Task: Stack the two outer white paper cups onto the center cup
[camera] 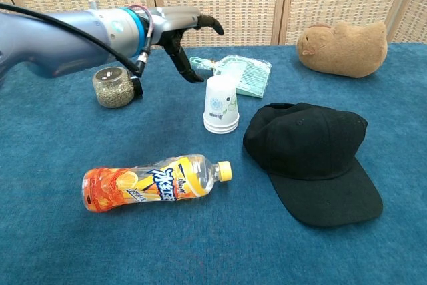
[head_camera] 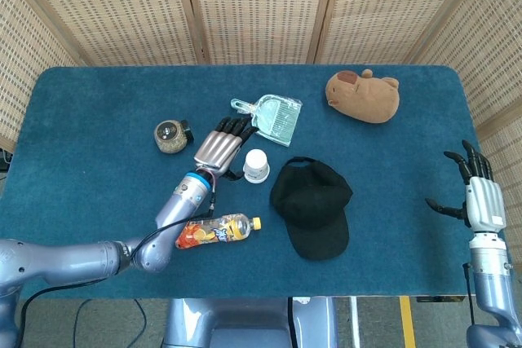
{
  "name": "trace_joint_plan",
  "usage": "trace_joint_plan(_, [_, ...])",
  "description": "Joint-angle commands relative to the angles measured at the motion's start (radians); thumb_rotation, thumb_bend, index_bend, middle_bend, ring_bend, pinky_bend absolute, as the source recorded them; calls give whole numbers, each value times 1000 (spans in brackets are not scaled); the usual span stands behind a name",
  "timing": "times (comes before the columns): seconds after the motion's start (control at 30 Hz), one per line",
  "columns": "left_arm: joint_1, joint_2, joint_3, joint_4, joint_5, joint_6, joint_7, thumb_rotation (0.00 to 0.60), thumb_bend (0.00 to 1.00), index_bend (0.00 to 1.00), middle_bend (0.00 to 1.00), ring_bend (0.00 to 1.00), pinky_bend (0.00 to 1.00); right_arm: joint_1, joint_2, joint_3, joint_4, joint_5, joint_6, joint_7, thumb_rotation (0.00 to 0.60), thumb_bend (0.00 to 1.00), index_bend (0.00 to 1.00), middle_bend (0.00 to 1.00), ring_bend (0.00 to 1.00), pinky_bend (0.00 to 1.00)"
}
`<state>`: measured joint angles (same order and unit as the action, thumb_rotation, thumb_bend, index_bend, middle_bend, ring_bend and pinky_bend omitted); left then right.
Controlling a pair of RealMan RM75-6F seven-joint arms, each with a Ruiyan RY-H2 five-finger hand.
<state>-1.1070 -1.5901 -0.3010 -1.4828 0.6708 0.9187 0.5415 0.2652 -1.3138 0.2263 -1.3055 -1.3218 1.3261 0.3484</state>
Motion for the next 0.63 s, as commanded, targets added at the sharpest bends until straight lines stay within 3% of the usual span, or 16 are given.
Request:
trace_joint_plan(0.03, [59,37,34,-72,75,76,-32,600,256,86,0,0,0,0,4,-3,-3,-3,-4,2,600,147,219,0,0,0])
trace_joint_plan(0.2, [200,124,136,-228,209,261,-38,600,255,35,0,0,0,-4,13,-9,-16,-17,5,-10,600,147,219,0,0,0])
trace_joint_plan(0.4, [333,156,245,-267,354,447,-12,600,255,8,0,0,0,-8,18,-18,-37,-36,22,-41,600,146,215,0,0,0])
trace_joint_plan(0.53, [469,171,346,-279,461,588,-38,600,255,7,0,0,0,-13,16,-22,-50,-52,56,-114,600,146,210,0,0,0])
trace_joint_plan(0.63, [532,172,392,-263,513,638,-47,600,255,7,0,0,0,-18,16,-21,-66,-56,76,-143,600,146,206,0,0,0])
